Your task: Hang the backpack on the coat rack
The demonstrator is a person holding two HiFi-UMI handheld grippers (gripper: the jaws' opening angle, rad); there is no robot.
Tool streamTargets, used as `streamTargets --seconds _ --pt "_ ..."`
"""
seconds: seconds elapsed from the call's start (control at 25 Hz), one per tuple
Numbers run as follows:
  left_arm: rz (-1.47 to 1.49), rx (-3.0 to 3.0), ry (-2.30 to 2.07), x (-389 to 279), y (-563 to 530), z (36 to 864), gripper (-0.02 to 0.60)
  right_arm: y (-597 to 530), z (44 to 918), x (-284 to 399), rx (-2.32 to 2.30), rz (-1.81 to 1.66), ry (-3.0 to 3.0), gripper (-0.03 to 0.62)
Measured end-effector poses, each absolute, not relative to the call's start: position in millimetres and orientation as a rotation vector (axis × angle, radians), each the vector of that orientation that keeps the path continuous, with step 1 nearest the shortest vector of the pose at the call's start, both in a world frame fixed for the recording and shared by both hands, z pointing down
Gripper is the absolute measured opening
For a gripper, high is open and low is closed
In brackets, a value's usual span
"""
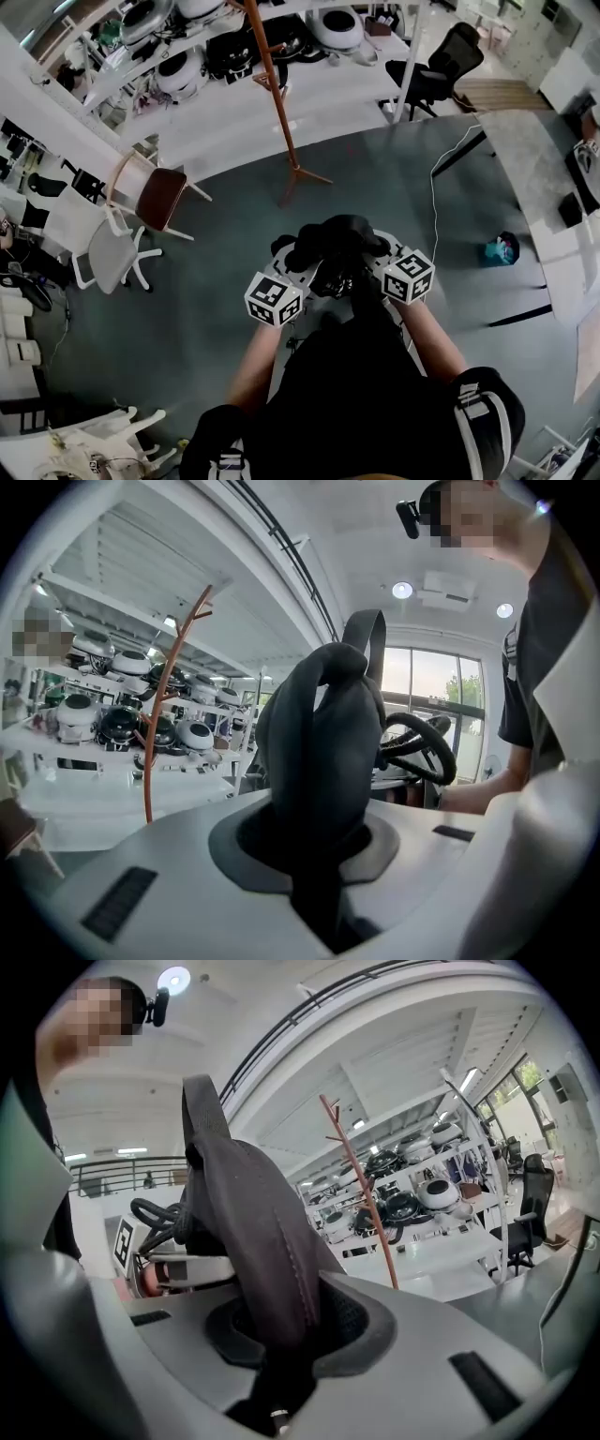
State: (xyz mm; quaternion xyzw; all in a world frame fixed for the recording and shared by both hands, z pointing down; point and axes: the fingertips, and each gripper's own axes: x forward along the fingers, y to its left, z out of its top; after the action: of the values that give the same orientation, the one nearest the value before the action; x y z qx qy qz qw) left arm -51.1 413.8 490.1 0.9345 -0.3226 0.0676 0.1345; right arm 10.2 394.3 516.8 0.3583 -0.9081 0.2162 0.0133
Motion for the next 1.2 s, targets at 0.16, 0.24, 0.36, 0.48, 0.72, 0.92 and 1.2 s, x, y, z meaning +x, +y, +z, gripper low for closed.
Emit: streamTargets --seconds 0.16,0.24,0.36,0.48,0.72,0.92,1.2 --pt "0.21 2.715 -0.96 -57.8 409.1 487.6 0.075 388.2 513.4 3.6 1.101 0.661 -2.842 0.094" --pt "0.215 2.721 -0.97 -58.0 403.3 486.0 0.075 382.6 511.4 3.7 1.099 0.662 -2.848 0.093" --pt "0.216 2.726 -0.98 -56.6 389.3 483.3 0.075 369.7 508.5 5.6 1.101 0.663 -2.852 0.094" --pt "0.219 2.729 -0.984 -53.6 371.6 480.1 0.075 352.4 505.6 9.1 1.096 0.667 -2.853 0.094" --pt "0.221 2.699 -1.008 -43.3 338.3 482.7 0.075 318.2 507.9 19.6 1.075 0.695 -2.849 0.092" --pt "0.214 2.676 -1.036 -37.5 298.0 484.3 0.075 278.1 509.5 25.3 1.068 0.655 -2.829 0.093" --pt "0.199 2.661 -1.088 -21.3 242.3 476.5 0.075 220.0 501.8 40.4 1.044 0.657 -2.851 0.092"
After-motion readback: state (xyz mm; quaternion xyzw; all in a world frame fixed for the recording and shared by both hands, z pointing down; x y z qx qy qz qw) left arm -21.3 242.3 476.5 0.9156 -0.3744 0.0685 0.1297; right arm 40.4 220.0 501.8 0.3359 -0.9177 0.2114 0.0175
